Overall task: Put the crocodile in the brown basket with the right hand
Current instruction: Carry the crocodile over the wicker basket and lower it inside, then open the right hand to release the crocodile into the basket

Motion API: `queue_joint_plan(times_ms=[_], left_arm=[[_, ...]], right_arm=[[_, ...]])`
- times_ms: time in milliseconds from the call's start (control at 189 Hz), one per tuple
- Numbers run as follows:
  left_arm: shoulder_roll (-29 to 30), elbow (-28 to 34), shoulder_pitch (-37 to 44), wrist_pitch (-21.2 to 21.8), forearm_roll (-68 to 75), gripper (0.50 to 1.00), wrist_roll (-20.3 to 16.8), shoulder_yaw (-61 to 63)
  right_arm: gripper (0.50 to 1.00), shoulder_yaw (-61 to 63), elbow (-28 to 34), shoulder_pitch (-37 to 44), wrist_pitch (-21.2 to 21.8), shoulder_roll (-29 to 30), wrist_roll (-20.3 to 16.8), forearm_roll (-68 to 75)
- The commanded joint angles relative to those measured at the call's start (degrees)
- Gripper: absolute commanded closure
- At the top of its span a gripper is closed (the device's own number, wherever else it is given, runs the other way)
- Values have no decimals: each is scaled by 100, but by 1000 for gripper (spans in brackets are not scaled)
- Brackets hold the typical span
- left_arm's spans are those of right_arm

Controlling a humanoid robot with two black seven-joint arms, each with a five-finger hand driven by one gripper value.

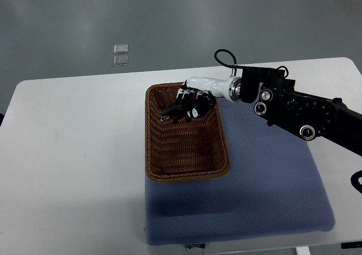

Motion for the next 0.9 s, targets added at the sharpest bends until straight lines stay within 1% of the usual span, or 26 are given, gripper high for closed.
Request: queue_joint_plan(times_ms=[0, 286, 291, 296, 302, 307, 312, 318, 323, 328, 339, 381, 392, 413, 424, 434, 439, 445, 450, 455, 466, 482, 492, 545, 725, 895], left_arm=[[0, -8, 0, 1, 0, 500, -1, 0], [0, -8, -9, 1, 9, 500, -1, 0], [0, -8, -18, 1, 9, 500, -1, 0], [0, -8, -18, 1, 9, 500, -1, 0], [0, -8, -18, 1, 9, 500, -1, 0], [0, -8, -18, 1, 9, 500, -1, 0], [0, -8, -18, 1, 9, 500, -1, 0], [0, -8, -18, 1, 9, 500, -1, 0], [0, -8, -26, 1, 9, 500, -1, 0], [0, -8, -26, 1, 9, 500, -1, 0], [0, -8, -26, 1, 9, 500, -1, 0], [0, -8, -26, 1, 9, 500, -1, 0], [0, -8, -26, 1, 9, 500, -1, 0], [0, -8, -26, 1, 9, 500, -1, 0], [0, -8, -26, 1, 9, 500, -1, 0], [0, -8, -26, 1, 9, 500, -1, 0], [0, -8, -26, 1, 9, 500, -1, 0], [0, -8, -26, 1, 9, 500, -1, 0], [0, -8, -26, 1, 9, 500, -1, 0], [0, -8, -26, 1, 9, 500, -1, 0], [0, -8, -26, 1, 9, 500, -1, 0], [0, -8, -26, 1, 9, 500, -1, 0], [0, -8, -26, 1, 9, 500, -1, 0], [0, 1, -26, 1, 9, 500, -1, 0], [0, 1, -26, 1, 0, 500, -1, 0], [0, 9, -26, 1, 9, 500, -1, -26]], right_arm=[[1000, 6, -5, -92, -31, 2, 1, -14], [1000, 24, -5, -277, -172, 11, 1, -84], [975, 24, -5, -285, -172, 11, 1, -84], [975, 24, -5, -285, -172, 11, 1, -84], [916, 24, -5, -285, -172, 20, 1, -84], [916, 24, -5, -285, -172, 20, 1, -84], [867, 24, -5, -285, -172, 29, 1, -84], [867, 24, -5, -285, -172, 29, 1, -84], [832, 24, -5, -294, -172, 37, 1, -84], [832, 24, -5, -294, -172, 38, 1, -84], [789, 24, -5, -303, -172, 81, 1, -84], [736, 32, -5, -312, -172, 134, 1, -84], [736, 32, -5, -312, -172, 134, 1, -84], [713, 32, -5, -312, -172, 143, 1, -76], [699, 41, -5, -312, -163, 143, 1, -76], [669, 41, -5, -312, -163, 143, 1, -76], [668, 41, -5, -312, -163, 143, 1, -76], [650, 41, -5, -312, -163, 143, 1, -76], [650, 41, -5, -312, -163, 143, 1, -76], [632, 41, -5, -312, -163, 152, 1, -76], [632, 41, -5, -312, -163, 152, 1, -76], [593, 41, -5, -303, -163, 152, 1, -76], [583, 41, -5, -303, -155, 152, 1, -76], [572, 76, -5, -303, -137, 152, 1, -67], [572, 252, 21, -241, -137, 108, 1, 12], [572, 1263, 13, -197, -190, -42, 19, 170]])
